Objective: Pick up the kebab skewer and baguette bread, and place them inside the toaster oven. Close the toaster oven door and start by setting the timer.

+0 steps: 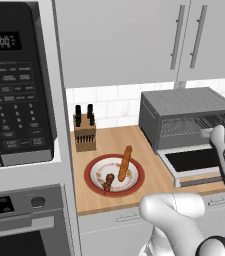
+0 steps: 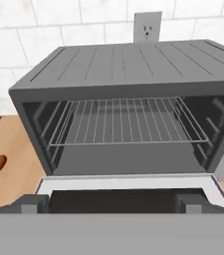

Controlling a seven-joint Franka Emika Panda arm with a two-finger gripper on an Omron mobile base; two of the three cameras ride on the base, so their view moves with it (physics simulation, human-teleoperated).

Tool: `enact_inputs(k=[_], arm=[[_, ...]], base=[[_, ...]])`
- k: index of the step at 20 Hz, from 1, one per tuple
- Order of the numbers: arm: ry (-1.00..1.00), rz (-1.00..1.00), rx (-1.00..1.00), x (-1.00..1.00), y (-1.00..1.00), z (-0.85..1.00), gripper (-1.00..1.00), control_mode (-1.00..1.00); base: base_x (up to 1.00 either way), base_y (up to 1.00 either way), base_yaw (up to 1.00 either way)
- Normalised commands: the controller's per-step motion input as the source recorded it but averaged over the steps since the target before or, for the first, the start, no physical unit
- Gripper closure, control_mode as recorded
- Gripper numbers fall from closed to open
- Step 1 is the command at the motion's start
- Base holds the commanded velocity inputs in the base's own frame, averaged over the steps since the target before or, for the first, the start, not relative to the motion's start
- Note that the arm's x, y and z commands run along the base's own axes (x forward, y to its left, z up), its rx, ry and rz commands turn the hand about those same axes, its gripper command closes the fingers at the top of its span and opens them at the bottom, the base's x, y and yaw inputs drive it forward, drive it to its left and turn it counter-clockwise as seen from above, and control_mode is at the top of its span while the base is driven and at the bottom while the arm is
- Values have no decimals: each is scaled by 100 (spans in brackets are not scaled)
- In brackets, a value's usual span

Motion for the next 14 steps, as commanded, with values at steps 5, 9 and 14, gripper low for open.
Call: enact_inputs(k=[5,9,14], arm=[[-4,0,0,45,0,-13,-100,-100],[0,0,0,37,0,-3,-100,-100],[0,0,0,33,-7,-9,-100,-100]], base=[[0,0,0],[0,0,0],[0,0,0]])
